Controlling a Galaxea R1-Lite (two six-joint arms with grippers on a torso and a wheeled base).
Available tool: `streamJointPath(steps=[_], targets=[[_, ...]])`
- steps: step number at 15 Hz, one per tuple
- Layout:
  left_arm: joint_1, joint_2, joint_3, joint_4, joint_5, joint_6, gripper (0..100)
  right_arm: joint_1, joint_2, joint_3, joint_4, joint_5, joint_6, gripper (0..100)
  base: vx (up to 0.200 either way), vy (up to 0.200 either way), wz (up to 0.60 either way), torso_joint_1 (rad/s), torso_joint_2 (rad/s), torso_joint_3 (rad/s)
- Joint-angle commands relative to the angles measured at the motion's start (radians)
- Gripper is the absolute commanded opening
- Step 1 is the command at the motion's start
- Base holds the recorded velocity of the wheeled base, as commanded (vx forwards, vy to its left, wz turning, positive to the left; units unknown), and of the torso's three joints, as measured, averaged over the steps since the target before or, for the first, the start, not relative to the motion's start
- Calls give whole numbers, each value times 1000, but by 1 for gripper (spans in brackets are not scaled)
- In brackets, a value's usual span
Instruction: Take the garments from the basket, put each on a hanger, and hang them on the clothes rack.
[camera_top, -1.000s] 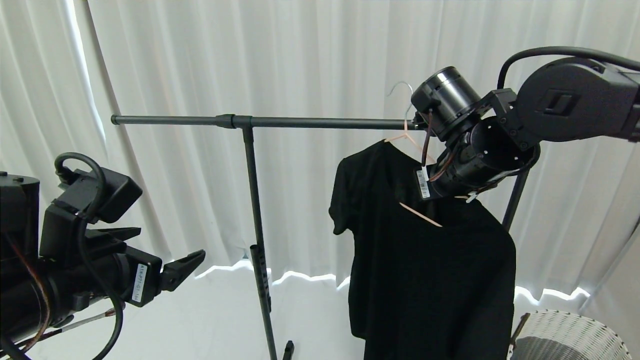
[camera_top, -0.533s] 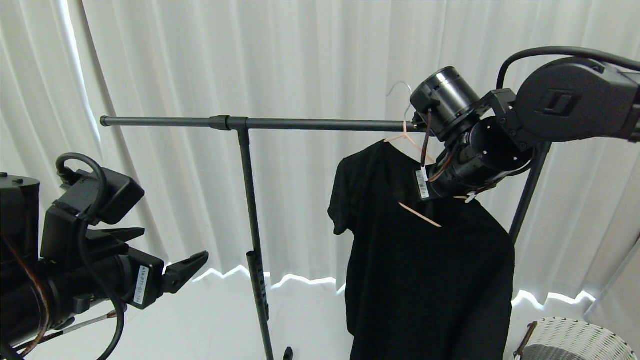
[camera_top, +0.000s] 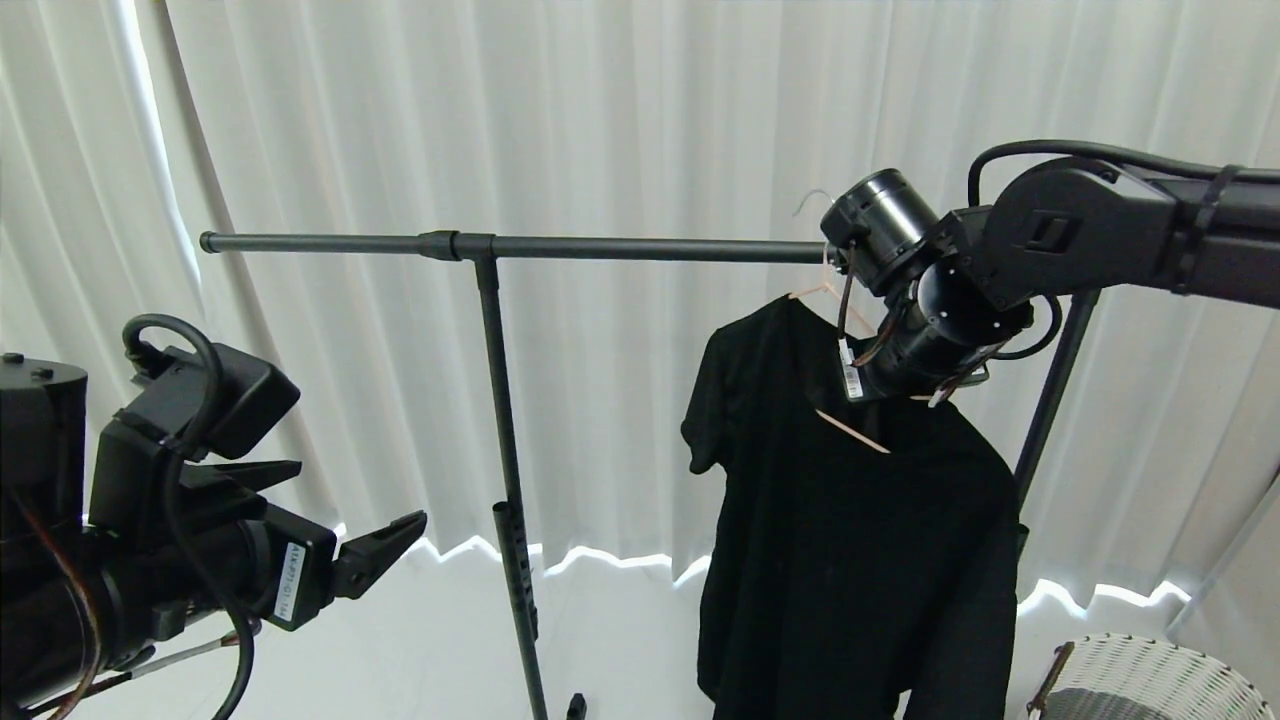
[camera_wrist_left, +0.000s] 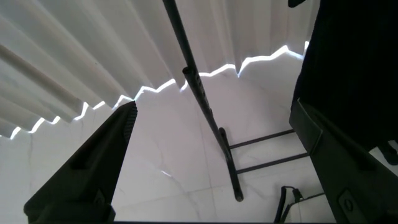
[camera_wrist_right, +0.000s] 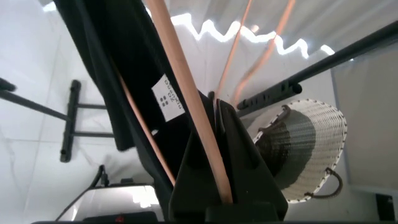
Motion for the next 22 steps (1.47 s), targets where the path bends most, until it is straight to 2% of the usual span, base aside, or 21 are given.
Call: streamJointPath(steps=[1, 6, 10, 12, 14, 20, 22], targets=[[-13, -10, 17, -1, 0, 0, 100, -6, 31, -1, 0, -1, 0, 0, 0, 0, 0, 0, 0, 0], [-37, -42, 46, -1, 2, -2, 100, -9, 45, -1, -1, -2, 0, 0, 0, 0, 0, 0, 0, 0], [-36, -42, 46, -2, 2, -5, 100, -18, 48, -1, -4, -56, 11, 0, 0, 0, 0, 0, 0, 0], [-36, -41, 44, -2, 2, -5, 100, -6, 14, -1, -3, -65, 43, 0, 0, 0, 0, 0, 0, 0], [-34, -36, 44, -2, 0, -5, 100, 7, 0, -1, -3, -126, 92, 0, 0, 0, 0, 0, 0, 0], [-23, -35, 40, -2, 2, -5, 100, 11, -19, 3, 0, -180, 75, 0, 0, 0, 0, 0, 0, 0], [-20, -32, 38, -2, 2, -5, 100, 13, -30, 68, -13, -185, 85, 0, 0, 0, 0, 0, 0, 0]])
